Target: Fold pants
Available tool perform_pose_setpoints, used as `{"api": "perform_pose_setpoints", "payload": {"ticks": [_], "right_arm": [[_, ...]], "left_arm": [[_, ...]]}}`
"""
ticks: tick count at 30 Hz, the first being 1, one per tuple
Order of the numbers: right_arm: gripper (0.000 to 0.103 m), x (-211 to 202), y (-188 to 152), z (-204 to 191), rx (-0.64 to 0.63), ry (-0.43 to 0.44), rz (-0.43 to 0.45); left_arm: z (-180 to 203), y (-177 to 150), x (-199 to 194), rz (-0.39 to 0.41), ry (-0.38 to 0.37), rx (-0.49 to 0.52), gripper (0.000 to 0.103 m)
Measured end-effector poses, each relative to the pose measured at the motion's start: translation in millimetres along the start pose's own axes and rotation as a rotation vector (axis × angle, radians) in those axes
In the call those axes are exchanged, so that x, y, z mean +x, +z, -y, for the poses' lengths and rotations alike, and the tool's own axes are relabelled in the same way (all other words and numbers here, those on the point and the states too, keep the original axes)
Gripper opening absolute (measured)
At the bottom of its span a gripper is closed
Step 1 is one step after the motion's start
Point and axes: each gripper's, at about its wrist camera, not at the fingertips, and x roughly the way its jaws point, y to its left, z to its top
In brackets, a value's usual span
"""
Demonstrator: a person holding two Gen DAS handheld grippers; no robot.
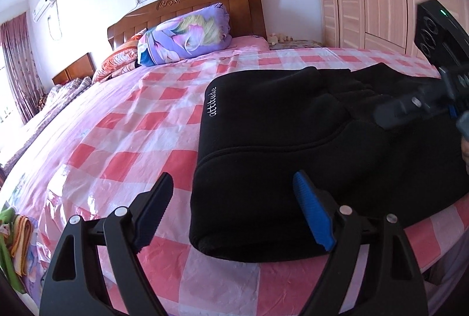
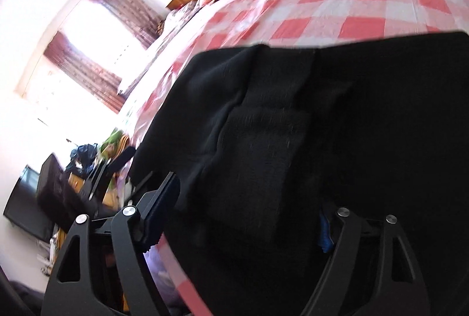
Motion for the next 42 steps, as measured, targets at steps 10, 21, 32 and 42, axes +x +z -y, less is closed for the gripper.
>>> {"api": "perform_pose_setpoints", "payload": {"ticks": [10,21,32,42], "right_arm": [[0.039,8.5,5.0,-3.2,-0.038,-0.046,0.073],[0.025,-16.7,16.7,-18.1,-0.075,-0.028,0.188],[0.025,-29.4,48.2,-72.9,-0.205,-0.028,0.242],[0.024,-85.4,39.4,-82.7,-0.212,-0.021,0.354]], "left_arm": [[1.7,-1.5,-10.9,0.0,0.033,0.041,0.093],[-7.2,-16.8,-32.2,-0.014,0.035,0.036,0.097],[-39.7,-40.8,-40.6,-0.054,-0.016,-0.138,0.097],[-41.5,-17.9,13.4,-0.137,0.097,-0.141,0.102]]}}
